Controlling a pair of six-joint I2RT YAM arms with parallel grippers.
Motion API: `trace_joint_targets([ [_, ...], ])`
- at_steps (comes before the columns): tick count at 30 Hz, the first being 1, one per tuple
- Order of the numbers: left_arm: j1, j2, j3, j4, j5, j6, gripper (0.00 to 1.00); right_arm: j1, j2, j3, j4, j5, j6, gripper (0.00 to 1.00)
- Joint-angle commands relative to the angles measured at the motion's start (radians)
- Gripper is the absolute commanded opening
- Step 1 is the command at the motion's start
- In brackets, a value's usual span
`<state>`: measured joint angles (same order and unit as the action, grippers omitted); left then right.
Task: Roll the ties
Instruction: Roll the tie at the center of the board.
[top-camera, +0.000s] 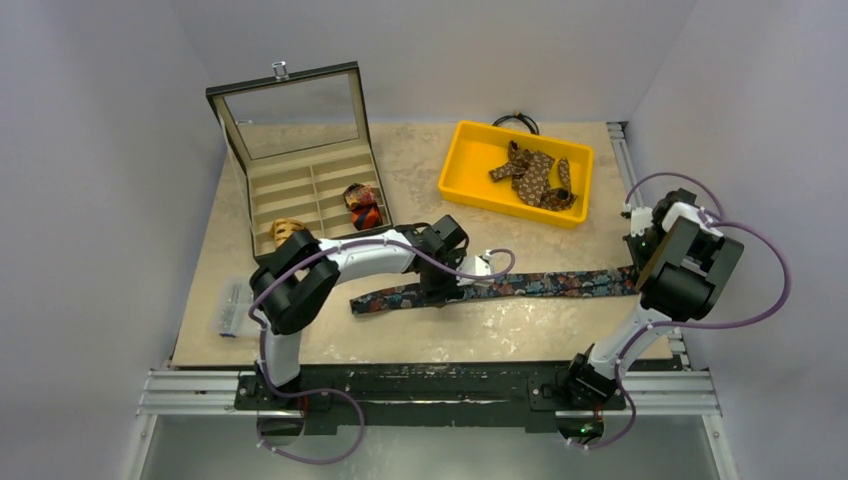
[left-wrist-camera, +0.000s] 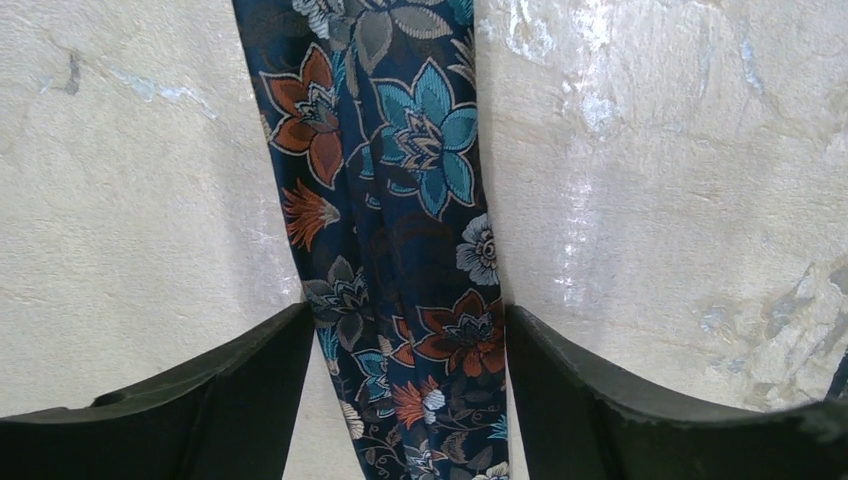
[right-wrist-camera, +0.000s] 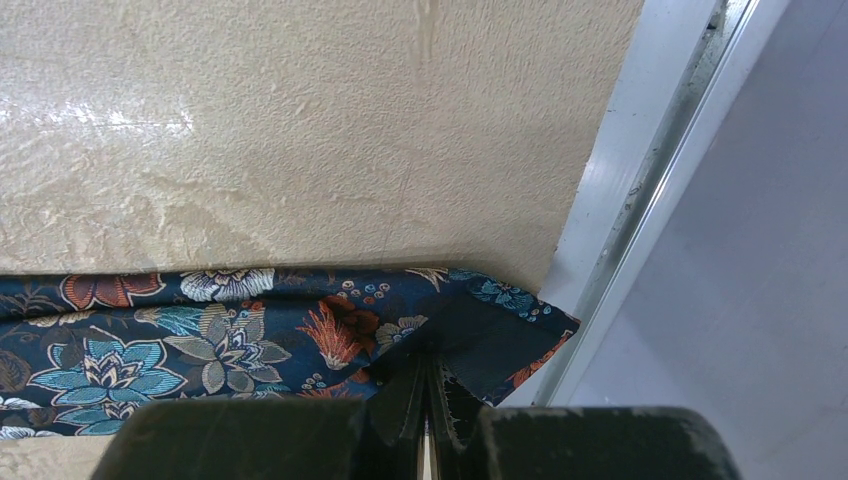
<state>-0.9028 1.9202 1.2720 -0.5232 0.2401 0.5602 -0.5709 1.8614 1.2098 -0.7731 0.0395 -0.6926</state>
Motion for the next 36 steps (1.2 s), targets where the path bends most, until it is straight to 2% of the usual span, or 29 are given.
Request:
trace_joint_targets([
  [1,0.033,-0.019,-0.016,-0.023,0.035,0.051,0.66,-0.006,0.025,0.032,0.015,-0.003,-0.012,0.01],
  [3,0.043,-0.015,-0.005,-0.040,0.064,0.058,0.62,-0.006,0.027,0.033,0.015,-0.001,-0.015,0.01],
  [6,0.053,0.003,0.026,-0.077,0.080,0.063,0.49,-0.006,0.030,0.035,0.017,0.004,-0.018,0.01],
  [11,0.076,0.032,0.072,-0.147,0.128,0.065,0.38,-0.007,0.033,0.039,0.019,0.014,-0.024,0.01],
  [15,0.088,0.046,0.101,-0.194,0.182,0.058,0.22,-0.007,0.034,0.039,0.024,0.016,-0.028,0.00],
  [16,0.088,0.048,0.106,-0.202,0.192,0.057,0.24,-0.008,0.034,0.040,0.023,0.013,-0.027,0.00],
  [19,0.088,0.049,0.118,-0.212,0.211,0.038,0.49,-0.007,0.033,0.042,0.019,0.002,-0.027,0.01],
  [21,0.088,0.041,0.119,-0.207,0.212,0.030,0.51,-0.007,0.032,0.044,0.018,-0.003,-0.028,0.01],
  [24,0.090,0.037,0.121,-0.198,0.185,0.021,0.47,-0.007,0.032,0.045,0.015,-0.005,-0.032,0.01],
  [26,0.093,0.030,0.125,-0.199,0.174,0.019,0.52,-0.007,0.028,0.045,0.057,-0.014,-0.036,0.03],
  [30,0.104,-0.049,0.096,-0.140,0.154,-0.003,0.67,-0.008,0.012,0.044,0.008,-0.014,-0.042,0.05],
  [36,0.166,-0.211,0.115,-0.121,0.142,-0.100,0.75,-0.022,0.033,0.053,0.041,0.049,-0.032,0.03],
])
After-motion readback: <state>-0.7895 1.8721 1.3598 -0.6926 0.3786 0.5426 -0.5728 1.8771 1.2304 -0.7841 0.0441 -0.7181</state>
